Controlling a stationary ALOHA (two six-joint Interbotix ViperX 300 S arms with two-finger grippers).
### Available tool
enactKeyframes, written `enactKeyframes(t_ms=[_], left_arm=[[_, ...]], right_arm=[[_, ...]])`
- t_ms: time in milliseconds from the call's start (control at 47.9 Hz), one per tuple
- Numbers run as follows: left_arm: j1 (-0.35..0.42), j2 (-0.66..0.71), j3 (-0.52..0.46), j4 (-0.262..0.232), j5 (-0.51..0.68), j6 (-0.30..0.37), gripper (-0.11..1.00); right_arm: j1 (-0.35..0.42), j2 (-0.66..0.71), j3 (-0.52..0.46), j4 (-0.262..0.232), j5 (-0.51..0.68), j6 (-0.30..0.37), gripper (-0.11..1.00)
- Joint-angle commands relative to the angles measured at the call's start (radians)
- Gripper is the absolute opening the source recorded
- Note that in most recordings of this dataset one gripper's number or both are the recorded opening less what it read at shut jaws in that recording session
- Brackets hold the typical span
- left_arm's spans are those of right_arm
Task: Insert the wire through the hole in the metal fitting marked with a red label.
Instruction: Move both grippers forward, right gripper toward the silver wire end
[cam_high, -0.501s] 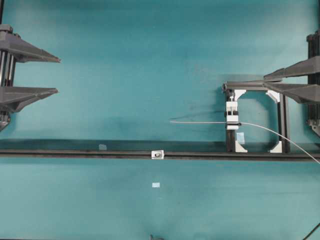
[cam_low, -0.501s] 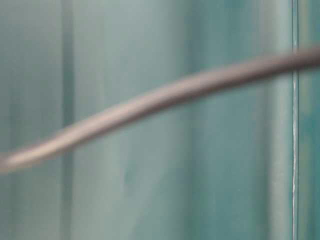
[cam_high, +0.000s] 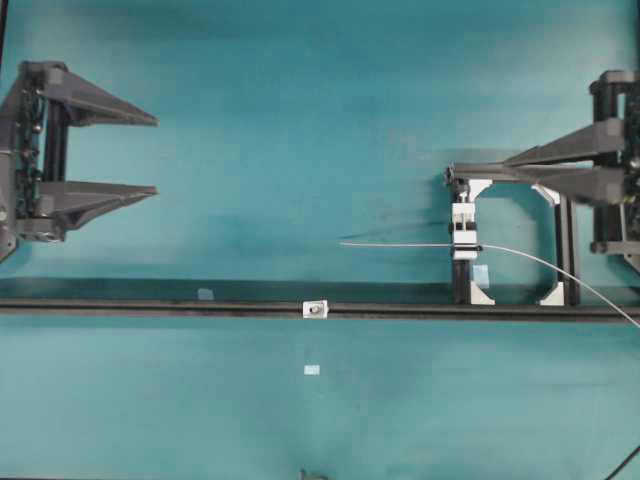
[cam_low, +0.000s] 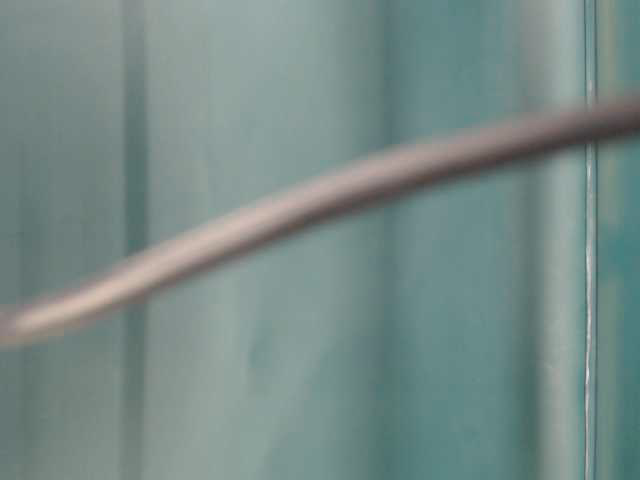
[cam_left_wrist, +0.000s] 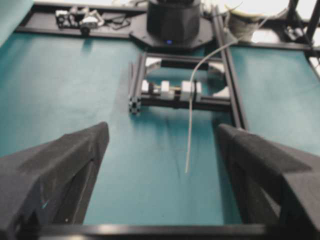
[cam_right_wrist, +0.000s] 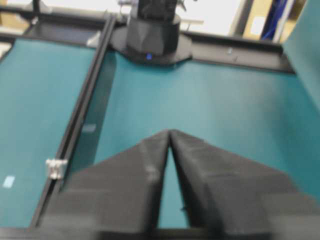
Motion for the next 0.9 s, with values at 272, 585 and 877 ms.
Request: enactKeyframes(t_ms=[272,585,877], left_arm=[[0.015,0.235,-0.044,-0.002,-0.114,-0.002,0.78],[0.046,0.333,-0.058,-0.002,-0.144,0.002,0.81],[0.046,0.377,-0.044,-0.002,-0.156,0.006,0.86]], right_arm=[[-0.003,0.149,-0.037,0.000,-0.006,0.028,0.43],[-0.003,0.264,-0.069,0.000,0.011,0.112,0.46],[-0.003,0.357,-0.101,0.000,0.014,0.137,0.46]])
